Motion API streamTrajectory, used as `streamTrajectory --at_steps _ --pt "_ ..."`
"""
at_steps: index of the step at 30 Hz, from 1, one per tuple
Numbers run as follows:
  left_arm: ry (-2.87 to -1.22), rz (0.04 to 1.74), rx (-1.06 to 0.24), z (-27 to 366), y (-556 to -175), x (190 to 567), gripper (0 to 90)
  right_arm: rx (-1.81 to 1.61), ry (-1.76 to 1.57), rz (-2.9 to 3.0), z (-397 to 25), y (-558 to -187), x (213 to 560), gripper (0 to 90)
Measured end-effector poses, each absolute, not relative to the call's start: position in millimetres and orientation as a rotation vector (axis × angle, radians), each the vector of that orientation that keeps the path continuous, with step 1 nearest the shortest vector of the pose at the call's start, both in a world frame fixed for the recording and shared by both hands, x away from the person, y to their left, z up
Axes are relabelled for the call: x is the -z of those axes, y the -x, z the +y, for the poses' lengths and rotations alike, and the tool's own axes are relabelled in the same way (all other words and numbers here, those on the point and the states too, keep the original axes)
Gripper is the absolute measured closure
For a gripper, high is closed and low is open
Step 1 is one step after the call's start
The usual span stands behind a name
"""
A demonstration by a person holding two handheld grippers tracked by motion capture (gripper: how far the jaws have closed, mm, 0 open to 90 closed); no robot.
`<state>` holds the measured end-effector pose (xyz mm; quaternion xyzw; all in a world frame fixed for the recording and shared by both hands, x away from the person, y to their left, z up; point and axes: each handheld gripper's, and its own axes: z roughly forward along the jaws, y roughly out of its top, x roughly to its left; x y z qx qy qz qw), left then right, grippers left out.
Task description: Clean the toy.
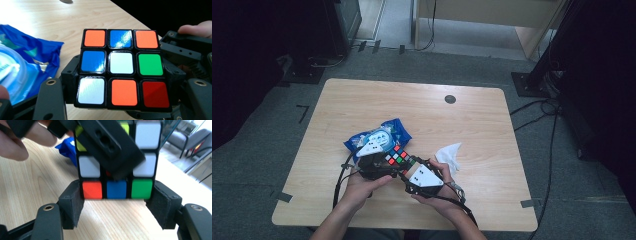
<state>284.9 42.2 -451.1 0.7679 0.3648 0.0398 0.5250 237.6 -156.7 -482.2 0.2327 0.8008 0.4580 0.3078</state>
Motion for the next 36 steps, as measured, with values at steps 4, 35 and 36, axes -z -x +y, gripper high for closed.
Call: streamTrajectory --at_steps 4,35,36 --pt "-1.798 0.861 -0.131 49 -285 448 33.9 -1.151 -0.736 2.149 -165 -248 491 41.4" --pt "-1.848 0.631 -0.234 37 -271 458 33.6 -1.708 -1.205 2.087 -206 -256 467 90.0" --pt "-1.85 0.63 -0.231 37 -271 458 33.7 -1.698 -1.193 2.088 -206 -256 466 90.0"
